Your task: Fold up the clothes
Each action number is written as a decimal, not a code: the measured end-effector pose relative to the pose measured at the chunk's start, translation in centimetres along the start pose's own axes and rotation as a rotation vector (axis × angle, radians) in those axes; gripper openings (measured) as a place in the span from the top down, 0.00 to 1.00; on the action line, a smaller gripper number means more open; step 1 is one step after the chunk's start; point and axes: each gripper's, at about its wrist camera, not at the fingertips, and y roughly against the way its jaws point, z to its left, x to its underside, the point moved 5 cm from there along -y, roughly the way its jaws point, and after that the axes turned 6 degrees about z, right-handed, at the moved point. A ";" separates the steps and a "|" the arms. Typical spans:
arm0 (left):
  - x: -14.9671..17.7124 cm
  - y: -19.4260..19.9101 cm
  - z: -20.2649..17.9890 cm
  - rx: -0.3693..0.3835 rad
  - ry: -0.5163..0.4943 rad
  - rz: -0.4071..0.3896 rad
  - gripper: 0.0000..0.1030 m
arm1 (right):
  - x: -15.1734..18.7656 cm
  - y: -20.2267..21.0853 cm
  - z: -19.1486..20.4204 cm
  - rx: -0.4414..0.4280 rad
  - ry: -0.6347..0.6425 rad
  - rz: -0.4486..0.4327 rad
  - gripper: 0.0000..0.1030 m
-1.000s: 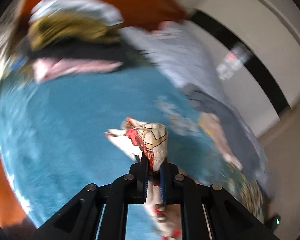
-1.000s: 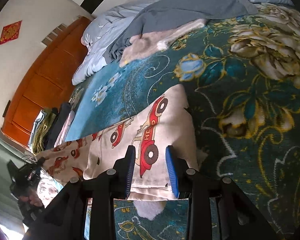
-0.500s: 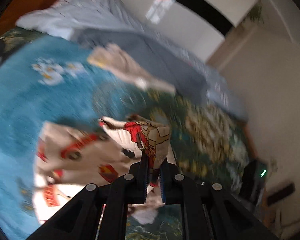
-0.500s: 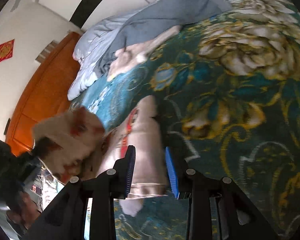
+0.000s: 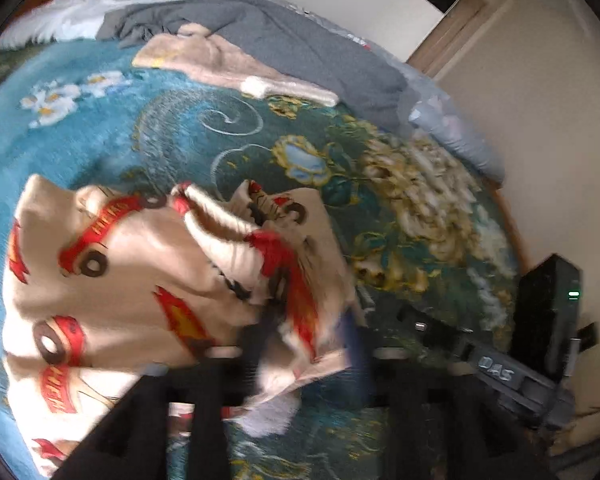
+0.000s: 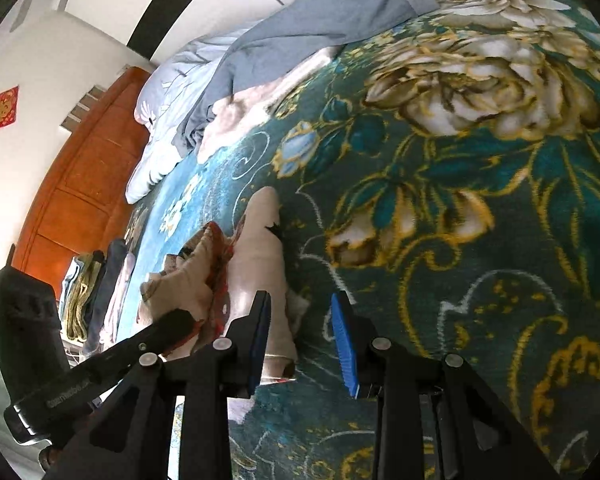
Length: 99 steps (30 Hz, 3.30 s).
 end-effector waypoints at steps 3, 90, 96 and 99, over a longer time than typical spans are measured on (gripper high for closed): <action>0.3 0.8 0.1 0.024 0.006 -0.020 0.32 | -0.1 0.0 0.8 -0.004 0.023 0.000 0.69; 4.7 6.2 11.3 -0.221 0.190 -0.092 0.29 | 0.0 -6.0 8.2 0.112 0.355 0.088 0.75; 4.7 7.5 11.6 -0.173 0.211 -0.119 0.29 | 0.4 -5.7 8.8 0.115 0.389 0.080 0.74; 4.9 8.4 13.2 -0.134 0.277 -0.140 0.29 | 0.0 -4.1 8.5 0.096 0.380 0.042 0.61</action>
